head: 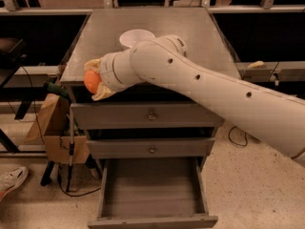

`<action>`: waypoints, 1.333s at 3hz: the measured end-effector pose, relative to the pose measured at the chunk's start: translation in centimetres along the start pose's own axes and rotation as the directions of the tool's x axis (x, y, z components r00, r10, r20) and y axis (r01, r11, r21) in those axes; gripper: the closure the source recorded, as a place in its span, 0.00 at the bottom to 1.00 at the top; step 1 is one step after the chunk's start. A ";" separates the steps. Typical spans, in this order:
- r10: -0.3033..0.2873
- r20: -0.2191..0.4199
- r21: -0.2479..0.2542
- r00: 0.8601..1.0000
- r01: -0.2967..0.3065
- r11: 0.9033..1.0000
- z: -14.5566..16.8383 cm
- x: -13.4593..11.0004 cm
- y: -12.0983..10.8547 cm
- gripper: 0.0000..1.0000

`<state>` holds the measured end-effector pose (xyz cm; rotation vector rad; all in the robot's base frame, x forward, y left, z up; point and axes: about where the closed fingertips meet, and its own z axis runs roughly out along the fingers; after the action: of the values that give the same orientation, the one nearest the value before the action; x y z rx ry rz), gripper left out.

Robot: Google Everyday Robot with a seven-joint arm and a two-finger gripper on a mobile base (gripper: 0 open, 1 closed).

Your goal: Pick orange from bottom drawer and place on counter

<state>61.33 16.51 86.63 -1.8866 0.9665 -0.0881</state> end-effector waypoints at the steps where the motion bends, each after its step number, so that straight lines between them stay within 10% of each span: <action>1: 0.000 -0.001 -0.001 1.000 0.000 1.000 0.0 0.0 0.1 1.00; 4: -0.127 -0.003 0.043 0.992 0.127 0.991 5.2 1.7 -9.0 1.00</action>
Offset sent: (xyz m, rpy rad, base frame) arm 0.0474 0.0287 0.0366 -0.0167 -0.1187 0.0616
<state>69.98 21.04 90.45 -1.9075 0.8376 -0.1832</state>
